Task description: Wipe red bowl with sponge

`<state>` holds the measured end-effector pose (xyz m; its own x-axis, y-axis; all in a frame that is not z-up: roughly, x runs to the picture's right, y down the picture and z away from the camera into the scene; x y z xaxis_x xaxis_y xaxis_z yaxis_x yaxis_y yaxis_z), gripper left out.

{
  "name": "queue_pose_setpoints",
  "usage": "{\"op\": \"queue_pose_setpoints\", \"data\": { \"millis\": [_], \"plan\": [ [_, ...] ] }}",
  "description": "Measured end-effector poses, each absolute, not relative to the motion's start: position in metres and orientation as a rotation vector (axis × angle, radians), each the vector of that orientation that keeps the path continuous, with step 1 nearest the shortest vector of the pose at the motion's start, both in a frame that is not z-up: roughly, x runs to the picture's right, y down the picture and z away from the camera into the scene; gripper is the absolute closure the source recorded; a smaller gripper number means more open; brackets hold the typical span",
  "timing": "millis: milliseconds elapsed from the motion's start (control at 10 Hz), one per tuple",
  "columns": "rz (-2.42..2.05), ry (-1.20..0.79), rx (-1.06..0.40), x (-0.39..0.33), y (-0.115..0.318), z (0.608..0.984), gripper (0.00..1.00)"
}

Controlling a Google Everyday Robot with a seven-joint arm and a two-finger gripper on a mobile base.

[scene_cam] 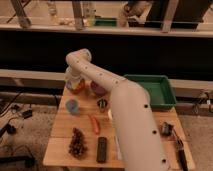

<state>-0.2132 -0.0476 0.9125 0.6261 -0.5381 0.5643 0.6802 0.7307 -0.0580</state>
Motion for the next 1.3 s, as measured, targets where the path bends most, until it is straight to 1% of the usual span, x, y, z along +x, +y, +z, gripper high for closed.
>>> {"op": "queue_pose_setpoints", "data": {
  "millis": [200,500,1000,1300],
  "plan": [
    [-0.683,-0.514,-0.276,-0.192,-0.055,0.915,0.91],
    [-0.669,-0.488,-0.270,-0.185,-0.066,0.921,0.91],
    [-0.689,-0.477,-0.264,-0.201,-0.094,0.954,0.91],
    [-0.699,-0.485,-0.266,-0.218,-0.100,0.975,0.91]
  ]
}}
